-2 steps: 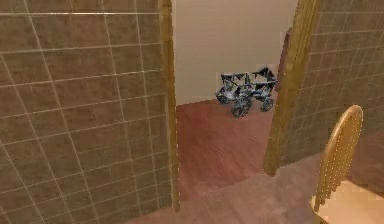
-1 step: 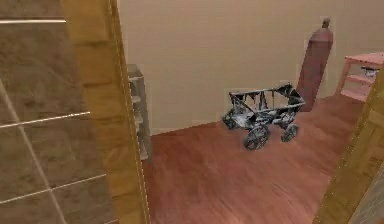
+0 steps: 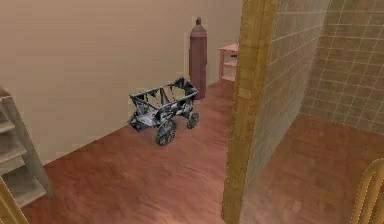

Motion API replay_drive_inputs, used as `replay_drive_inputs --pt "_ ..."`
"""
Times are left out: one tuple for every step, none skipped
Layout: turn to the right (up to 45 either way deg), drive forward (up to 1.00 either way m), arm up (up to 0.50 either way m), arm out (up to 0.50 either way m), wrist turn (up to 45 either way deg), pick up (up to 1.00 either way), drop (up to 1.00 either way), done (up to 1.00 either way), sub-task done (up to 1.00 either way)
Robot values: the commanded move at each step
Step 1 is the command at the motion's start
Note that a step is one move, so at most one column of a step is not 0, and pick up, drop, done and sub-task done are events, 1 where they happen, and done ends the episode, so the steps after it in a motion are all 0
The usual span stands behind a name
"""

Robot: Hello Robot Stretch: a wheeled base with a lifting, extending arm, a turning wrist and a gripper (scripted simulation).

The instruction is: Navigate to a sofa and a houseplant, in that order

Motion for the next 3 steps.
replay_drive_inputs --pt "0.0 0.5 0.0 0.0 0.0 0.0 0.0 0.0 0.0" --pt "-45.0 0.0 0.0 0.0 0.0 0.0 0.0 0.0 0.0" --pt "-33.0 0.0 0.0 0.0 0.0 0.0 0.0 0.0 0.0"
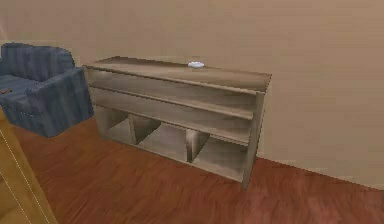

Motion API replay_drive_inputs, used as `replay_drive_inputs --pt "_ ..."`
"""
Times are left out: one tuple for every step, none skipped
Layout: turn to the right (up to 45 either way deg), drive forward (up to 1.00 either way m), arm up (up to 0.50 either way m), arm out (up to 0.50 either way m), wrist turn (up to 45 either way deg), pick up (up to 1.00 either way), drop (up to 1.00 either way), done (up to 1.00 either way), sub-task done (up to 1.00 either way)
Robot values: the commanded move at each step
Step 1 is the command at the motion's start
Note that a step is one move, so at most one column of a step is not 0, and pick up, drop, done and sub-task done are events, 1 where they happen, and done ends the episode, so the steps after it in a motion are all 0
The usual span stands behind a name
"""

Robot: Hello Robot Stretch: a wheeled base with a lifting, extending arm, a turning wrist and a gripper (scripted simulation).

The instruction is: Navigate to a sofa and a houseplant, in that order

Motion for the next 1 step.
replay_drive_inputs --pt "0.0 0.25 0.0 0.0 0.0 0.0 0.0 0.0 0.0"
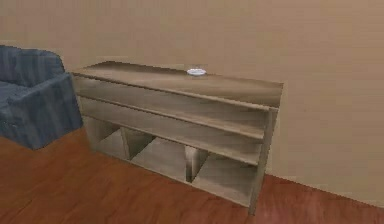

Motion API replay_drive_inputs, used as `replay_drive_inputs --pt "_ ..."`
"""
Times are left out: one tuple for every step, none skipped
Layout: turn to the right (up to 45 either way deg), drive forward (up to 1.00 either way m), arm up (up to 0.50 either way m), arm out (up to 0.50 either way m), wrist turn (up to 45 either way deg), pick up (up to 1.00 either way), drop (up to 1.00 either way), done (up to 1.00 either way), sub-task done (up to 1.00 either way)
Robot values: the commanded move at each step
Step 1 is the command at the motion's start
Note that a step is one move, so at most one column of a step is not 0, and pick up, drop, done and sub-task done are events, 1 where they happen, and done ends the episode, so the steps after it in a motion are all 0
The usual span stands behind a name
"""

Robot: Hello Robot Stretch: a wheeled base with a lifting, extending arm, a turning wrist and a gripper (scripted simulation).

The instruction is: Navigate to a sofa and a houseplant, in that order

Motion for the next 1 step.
replay_drive_inputs --pt "-15.0 0.0 0.0 0.0 0.0 0.0 0.0 0.0 0.0"
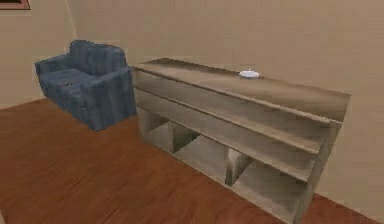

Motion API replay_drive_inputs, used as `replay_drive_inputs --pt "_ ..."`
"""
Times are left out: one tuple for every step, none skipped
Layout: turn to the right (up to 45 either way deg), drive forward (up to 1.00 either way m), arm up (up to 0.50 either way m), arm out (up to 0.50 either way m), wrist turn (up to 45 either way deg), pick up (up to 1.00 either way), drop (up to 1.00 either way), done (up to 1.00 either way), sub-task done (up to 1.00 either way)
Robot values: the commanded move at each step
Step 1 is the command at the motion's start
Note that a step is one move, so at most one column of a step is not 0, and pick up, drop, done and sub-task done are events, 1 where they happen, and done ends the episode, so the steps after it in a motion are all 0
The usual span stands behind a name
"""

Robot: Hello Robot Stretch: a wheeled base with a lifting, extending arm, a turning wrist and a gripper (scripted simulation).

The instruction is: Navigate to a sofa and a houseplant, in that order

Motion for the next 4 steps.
replay_drive_inputs --pt "0.0 0.2 0.0 0.0 0.0 0.0 0.0 0.0 0.0" --pt "-42.0 0.0 0.0 0.0 0.0 0.0 0.0 0.0 0.0" --pt "0.0 1.0 0.0 0.0 0.0 0.0 0.0 0.0 0.0" --pt "0.0 0.65 0.0 0.0 0.0 0.0 0.0 0.0 0.0"
